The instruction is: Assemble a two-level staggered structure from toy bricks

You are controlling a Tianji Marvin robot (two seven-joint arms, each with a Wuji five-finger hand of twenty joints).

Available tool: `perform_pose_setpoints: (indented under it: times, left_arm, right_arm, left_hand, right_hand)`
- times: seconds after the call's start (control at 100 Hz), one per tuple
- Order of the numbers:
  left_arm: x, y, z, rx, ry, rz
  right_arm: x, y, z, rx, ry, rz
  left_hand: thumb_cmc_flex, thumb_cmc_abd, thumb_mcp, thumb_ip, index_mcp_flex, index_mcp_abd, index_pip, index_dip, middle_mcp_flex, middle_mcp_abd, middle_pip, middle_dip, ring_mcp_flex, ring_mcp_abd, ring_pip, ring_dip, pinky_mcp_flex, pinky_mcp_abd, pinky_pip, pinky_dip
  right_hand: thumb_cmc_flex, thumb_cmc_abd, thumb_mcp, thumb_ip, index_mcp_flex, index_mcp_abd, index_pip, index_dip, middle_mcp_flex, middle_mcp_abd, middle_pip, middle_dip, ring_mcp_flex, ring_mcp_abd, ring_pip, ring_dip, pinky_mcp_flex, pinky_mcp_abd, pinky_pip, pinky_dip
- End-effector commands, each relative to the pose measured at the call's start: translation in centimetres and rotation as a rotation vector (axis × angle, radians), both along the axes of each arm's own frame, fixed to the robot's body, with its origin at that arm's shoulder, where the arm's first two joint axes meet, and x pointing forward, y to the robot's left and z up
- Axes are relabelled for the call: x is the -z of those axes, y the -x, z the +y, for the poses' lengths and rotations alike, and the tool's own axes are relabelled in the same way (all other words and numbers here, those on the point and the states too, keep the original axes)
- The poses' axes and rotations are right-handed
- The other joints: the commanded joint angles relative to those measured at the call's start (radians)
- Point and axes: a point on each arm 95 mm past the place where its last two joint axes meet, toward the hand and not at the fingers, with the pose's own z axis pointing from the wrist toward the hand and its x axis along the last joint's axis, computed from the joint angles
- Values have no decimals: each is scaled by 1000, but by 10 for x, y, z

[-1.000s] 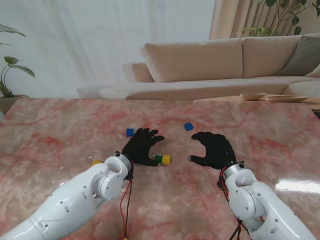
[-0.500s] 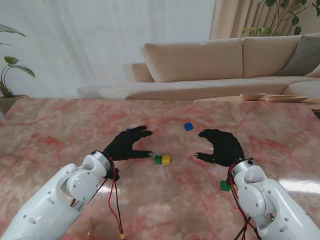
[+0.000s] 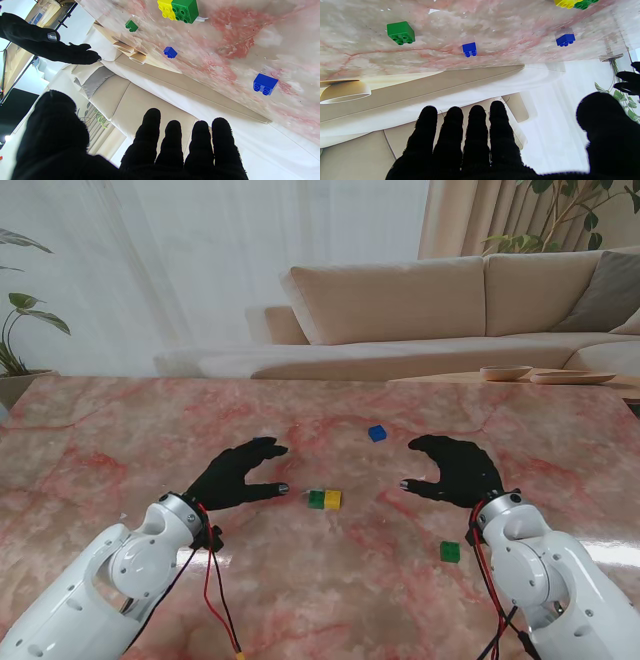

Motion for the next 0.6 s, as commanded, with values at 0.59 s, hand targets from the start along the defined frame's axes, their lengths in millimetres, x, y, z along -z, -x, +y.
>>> perform_pose_setpoints:
  times: [0.59]
  left_arm:
    - [-1, 7, 7, 11, -6, 17]
  right_arm:
    - [31, 17, -73, 185, 233, 131]
  left_hand:
    - [-20, 60, -27, 30, 25, 13, -30, -15, 14, 5, -15, -18, 4, -40, -6, -22, -19, -45, 12, -23]
  right_hand:
    - [74, -157, -24, 20, -43, 14, -26, 0, -19, -2, 67, 115, 84, 10, 89, 116, -14, 42, 120, 56]
